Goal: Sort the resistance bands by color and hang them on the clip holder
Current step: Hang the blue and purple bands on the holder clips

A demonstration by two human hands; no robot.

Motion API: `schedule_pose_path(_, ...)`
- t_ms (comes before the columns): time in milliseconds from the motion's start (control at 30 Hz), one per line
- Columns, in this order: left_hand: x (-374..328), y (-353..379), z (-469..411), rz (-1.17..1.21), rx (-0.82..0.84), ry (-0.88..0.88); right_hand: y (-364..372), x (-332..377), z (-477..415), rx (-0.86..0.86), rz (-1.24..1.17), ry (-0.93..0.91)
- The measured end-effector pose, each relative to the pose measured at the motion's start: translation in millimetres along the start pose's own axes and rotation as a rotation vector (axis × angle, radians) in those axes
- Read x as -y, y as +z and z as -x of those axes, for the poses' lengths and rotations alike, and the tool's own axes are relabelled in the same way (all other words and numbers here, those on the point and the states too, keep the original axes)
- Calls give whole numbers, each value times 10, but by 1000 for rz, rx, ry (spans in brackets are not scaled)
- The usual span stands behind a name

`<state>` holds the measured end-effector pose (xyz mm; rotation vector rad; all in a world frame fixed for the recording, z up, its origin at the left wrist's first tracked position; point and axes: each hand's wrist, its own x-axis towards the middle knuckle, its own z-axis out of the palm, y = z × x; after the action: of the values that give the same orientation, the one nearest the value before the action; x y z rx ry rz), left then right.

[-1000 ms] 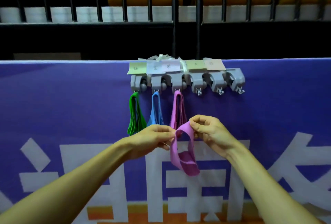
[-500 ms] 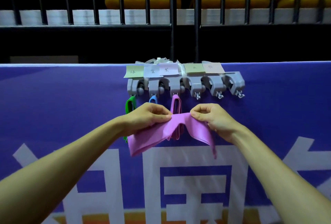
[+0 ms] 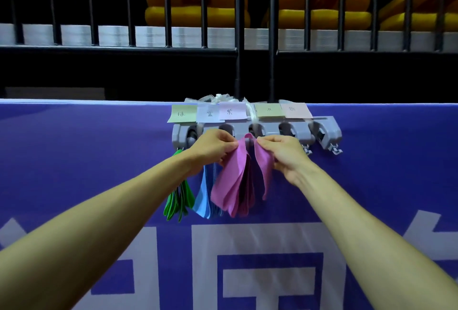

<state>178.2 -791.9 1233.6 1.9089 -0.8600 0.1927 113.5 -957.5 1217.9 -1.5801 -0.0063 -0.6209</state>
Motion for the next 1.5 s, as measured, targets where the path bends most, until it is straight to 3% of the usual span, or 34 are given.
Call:
schedule_pose_path(267,51,79,-367,-563,-113,87,116,-252,-334,-214,174,14)
schedule_pose_path(500,171,108,-454,-618,-72,77,172,-316,-375,-311,427,-36)
schedule_pose_path(733,208,194,-385,-732,-17,98,220,-416,-317,-270,714,-91)
schedule_pose_path(1167,192,99,-163,-778,-68,212,143,-440,-58,-149,696,-103)
schedule_pose_path(1500,3,-205,592,-480,-62,314,149,-159,499,-132,664,-154)
